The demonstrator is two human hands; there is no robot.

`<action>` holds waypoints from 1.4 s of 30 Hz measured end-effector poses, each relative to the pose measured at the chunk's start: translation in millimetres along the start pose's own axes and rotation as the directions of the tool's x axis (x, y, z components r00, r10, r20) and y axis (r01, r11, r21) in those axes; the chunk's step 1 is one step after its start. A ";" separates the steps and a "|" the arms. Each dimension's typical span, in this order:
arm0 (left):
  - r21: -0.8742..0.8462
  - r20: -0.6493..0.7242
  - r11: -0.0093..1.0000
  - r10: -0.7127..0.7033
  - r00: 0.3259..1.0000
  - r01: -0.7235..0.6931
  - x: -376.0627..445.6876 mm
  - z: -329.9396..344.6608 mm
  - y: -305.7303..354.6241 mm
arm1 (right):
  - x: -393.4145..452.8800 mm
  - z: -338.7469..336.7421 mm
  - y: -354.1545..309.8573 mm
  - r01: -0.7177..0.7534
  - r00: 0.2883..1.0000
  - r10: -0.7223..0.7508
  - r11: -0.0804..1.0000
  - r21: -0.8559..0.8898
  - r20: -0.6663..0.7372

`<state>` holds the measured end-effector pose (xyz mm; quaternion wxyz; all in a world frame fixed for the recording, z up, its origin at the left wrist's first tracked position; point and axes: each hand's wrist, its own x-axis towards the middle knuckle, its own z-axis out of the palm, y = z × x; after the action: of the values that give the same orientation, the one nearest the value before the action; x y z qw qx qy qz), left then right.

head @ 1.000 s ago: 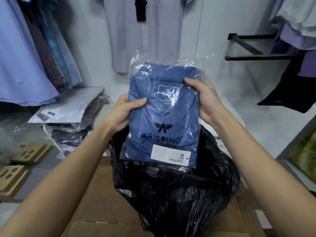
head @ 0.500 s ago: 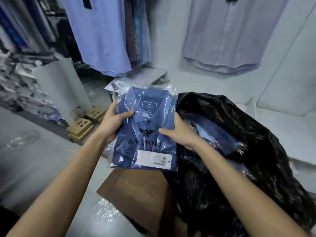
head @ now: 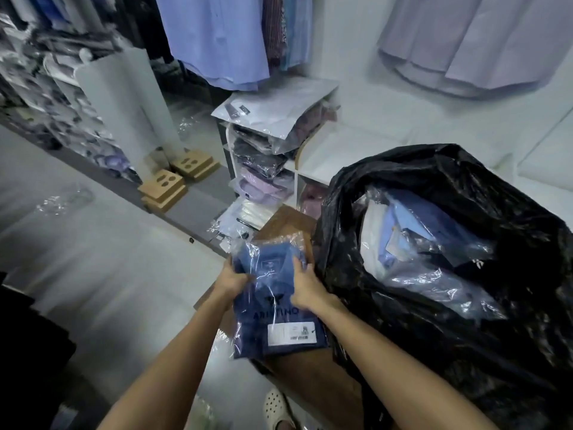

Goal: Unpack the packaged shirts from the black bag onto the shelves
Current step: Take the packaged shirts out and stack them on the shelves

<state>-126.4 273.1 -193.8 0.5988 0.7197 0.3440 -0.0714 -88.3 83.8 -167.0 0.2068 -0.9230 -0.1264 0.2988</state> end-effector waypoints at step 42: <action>0.416 0.896 -0.577 0.393 0.208 -0.703 -109.9 255.3 229.0 | -202.2 -201.1 184.8 0.034 0.788 0.194 0.934 0.354 -0.585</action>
<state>2.7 -15.1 -20.7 -0.1077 0.9050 -0.4103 0.0310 -106.1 -213.1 -2.6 0.3823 -0.9230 0.0416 0.0106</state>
